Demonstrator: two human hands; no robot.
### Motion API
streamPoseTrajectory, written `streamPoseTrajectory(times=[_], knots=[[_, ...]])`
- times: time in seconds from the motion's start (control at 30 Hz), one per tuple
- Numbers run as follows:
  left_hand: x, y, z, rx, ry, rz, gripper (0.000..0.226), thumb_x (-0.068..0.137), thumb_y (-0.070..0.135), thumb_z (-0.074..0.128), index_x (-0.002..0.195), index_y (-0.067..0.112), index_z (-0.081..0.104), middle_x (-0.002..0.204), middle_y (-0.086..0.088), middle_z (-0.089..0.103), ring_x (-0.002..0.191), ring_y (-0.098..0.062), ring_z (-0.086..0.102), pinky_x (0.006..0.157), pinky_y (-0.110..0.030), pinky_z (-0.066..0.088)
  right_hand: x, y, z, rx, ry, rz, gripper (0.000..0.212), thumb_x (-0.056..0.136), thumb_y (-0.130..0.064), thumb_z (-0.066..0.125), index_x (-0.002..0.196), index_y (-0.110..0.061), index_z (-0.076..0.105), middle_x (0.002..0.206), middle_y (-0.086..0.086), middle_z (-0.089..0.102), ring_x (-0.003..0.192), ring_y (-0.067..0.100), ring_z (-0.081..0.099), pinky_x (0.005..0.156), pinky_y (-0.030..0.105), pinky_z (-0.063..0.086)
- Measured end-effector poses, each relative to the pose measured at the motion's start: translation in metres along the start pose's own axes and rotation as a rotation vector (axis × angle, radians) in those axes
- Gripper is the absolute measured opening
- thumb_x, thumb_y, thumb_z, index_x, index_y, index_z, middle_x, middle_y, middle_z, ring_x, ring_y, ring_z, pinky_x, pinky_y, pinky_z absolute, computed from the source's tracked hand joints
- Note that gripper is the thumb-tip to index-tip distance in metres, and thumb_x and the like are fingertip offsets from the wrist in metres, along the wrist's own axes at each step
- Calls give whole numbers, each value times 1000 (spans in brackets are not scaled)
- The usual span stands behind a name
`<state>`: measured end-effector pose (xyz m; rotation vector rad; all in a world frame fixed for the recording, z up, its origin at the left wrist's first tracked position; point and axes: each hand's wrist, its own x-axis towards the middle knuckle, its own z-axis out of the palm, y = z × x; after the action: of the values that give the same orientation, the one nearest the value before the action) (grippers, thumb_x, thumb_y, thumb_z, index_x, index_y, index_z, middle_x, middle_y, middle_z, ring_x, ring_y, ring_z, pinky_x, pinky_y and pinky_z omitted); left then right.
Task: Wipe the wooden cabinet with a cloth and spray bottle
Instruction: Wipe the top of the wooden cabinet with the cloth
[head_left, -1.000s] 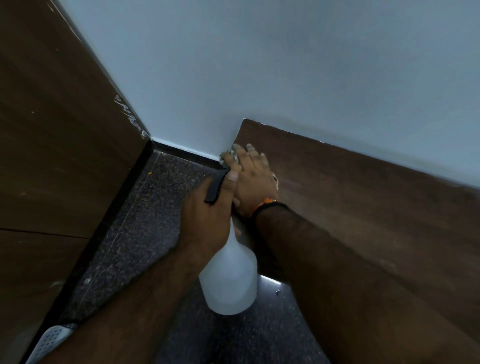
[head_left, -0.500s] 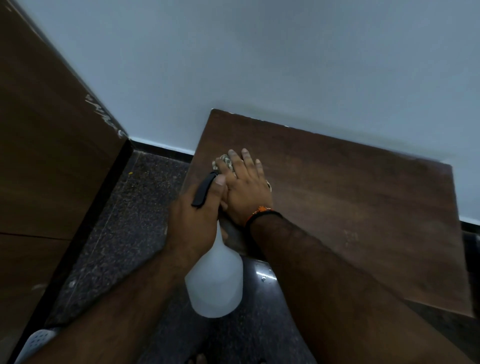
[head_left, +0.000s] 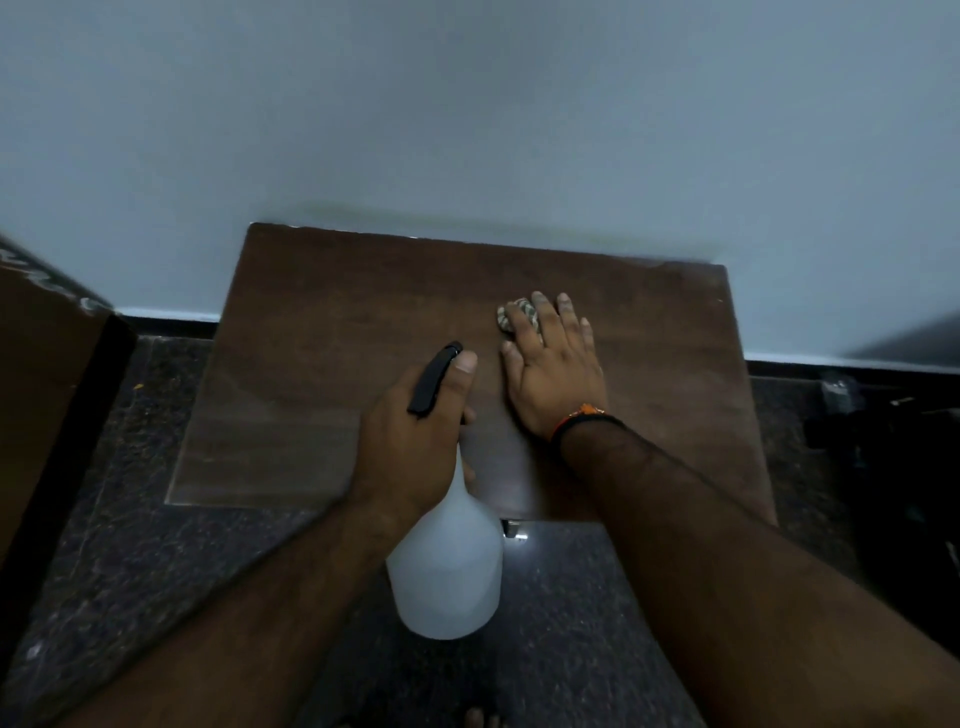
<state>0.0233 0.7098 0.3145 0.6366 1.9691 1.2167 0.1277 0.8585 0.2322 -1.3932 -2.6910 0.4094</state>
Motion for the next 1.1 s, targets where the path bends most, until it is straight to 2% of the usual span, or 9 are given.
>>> streamPoseTrajectory(times=[0.17, 0.27, 0.37, 0.47, 0.53, 0.6, 0.77, 1.0, 1.1], knots=[[-2, 16, 49, 47, -80, 9, 61, 94, 69, 50, 83, 12, 71, 72, -9, 74, 57, -31, 71, 68, -58, 63, -8, 62, -18, -1, 22, 108, 51, 103, -41, 33, 153, -30, 30, 164, 4, 23, 154, 30, 10, 125, 50, 11], [-2, 22, 78, 61, -128, 21, 74, 85, 81, 49, 80, 11, 72, 61, -5, 69, 59, -30, 70, 71, -58, 62, -11, 93, -26, -1, 40, 158, 52, 103, -40, 33, 153, -30, 29, 164, 5, 24, 154, 31, 10, 124, 51, 11], [0, 25, 101, 48, -155, 60, 77, 77, 85, 45, 78, 12, 72, 67, -6, 73, 62, -29, 71, 72, -56, 62, -14, 115, -31, -4, 61, 191, 51, 103, -40, 34, 153, -29, 31, 164, 6, 25, 154, 32, 12, 124, 52, 12], [1, 28, 119, 94, -161, 142, 74, 84, 83, 47, 75, 13, 72, 72, -2, 74, 65, -14, 70, 76, -38, 61, -16, 133, -36, -4, 78, 226, 52, 103, -40, 34, 153, -29, 32, 164, 6, 25, 154, 32, 11, 125, 51, 12], [1, 28, 130, 126, -170, 168, 71, 89, 78, 48, 74, 13, 72, 71, 0, 73, 66, -9, 69, 71, -24, 57, -18, 147, -40, -4, 88, 253, 52, 103, -40, 34, 154, -28, 31, 164, 6, 24, 154, 32, 11, 125, 51, 12], [-2, 30, 137, 123, -183, 163, 72, 91, 77, 48, 74, 12, 72, 70, -1, 73, 63, -8, 69, 66, -17, 54, -19, 156, -41, 3, 98, 265, 52, 103, -40, 34, 153, -27, 32, 164, 7, 24, 154, 33, 11, 124, 52, 13], [-9, 32, 145, 146, -209, 166, 68, 92, 69, 48, 78, 7, 72, 67, 0, 70, 62, -12, 67, 72, -32, 58, -23, 160, -39, 23, 108, 284, 51, 103, -40, 33, 152, -26, 34, 163, 8, 25, 153, 34, 13, 124, 53, 14], [-20, 27, 138, 80, -233, 62, 73, 84, 80, 53, 78, 9, 71, 62, -4, 69, 59, -28, 70, 70, -57, 62, -53, 162, -37, 34, 146, 363, 51, 101, -40, 33, 150, -27, 37, 162, 9, 29, 151, 35, 19, 123, 53, 18], [-26, 21, 136, 87, -234, 62, 75, 83, 82, 50, 78, 11, 71, 55, 0, 67, 56, -27, 69, 67, -59, 62, -71, 162, -37, 32, 147, 390, 50, 101, -39, 35, 150, -27, 37, 162, 10, 29, 151, 36, 19, 123, 53, 17]])
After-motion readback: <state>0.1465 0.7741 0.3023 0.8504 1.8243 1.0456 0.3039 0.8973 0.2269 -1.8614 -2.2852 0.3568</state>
